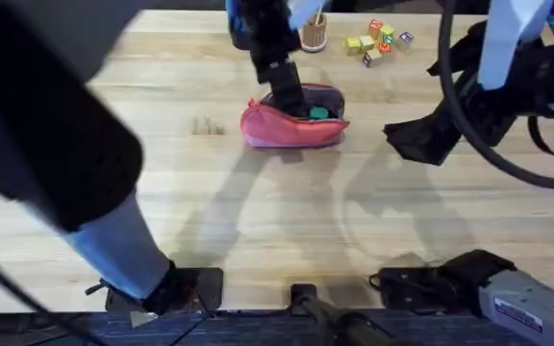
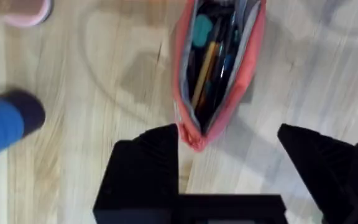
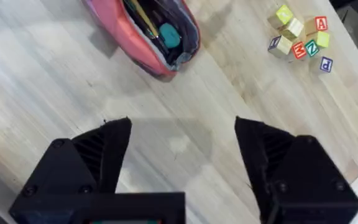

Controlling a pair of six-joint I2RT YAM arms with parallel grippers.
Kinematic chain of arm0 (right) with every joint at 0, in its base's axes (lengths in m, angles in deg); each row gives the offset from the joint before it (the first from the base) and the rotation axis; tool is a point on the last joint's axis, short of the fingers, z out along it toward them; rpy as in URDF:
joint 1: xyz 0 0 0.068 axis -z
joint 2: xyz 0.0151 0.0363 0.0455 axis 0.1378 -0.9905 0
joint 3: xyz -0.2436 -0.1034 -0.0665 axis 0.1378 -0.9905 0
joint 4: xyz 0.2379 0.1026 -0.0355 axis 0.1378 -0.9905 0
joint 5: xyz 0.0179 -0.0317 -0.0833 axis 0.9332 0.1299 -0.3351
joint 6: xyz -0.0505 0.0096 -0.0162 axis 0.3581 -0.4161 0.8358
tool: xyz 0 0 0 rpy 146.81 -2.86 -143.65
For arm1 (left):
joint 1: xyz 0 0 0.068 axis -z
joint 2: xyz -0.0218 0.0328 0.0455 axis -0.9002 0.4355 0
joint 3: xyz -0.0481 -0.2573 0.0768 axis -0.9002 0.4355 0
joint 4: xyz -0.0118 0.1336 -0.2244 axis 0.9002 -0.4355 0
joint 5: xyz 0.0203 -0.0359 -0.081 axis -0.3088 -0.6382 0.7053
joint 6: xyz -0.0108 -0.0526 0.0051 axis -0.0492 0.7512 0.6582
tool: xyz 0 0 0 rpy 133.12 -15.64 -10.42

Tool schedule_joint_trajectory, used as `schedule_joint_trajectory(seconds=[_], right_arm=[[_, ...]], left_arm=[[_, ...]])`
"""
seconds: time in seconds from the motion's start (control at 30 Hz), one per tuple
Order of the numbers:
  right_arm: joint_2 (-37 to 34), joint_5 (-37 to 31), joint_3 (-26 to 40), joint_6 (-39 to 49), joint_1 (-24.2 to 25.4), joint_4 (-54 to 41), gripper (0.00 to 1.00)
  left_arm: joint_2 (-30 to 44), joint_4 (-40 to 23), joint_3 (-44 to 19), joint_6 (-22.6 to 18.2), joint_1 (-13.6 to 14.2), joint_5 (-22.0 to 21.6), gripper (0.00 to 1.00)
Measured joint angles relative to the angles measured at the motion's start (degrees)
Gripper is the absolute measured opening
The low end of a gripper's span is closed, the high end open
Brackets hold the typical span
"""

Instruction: Unzip the bag, pick up the pens from the table one at a time and place them inside, then zip the bag closed.

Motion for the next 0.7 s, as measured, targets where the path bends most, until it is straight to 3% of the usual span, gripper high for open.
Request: schedule_joint_trajectory(seconds=[0.2,0.43,0.7], right_arm=[[0.00,0.00,0.00,0.00,0.00,-0.04,0.997],[0.00,0.00,0.00,0.02,0.00,-0.04,0.998],[0.00,0.00,0.00,0.01,0.00,-0.04,0.997]], left_arm=[[-2.89,-3.83,-0.40,-1.84,-4.96,1.18,0.995],[-2.72,-8.13,-0.40,-5.16,-12.35,4.70,0.995],[-2.72,-13.05,-0.40,-6.96,-20.72,5.29,0.997]])
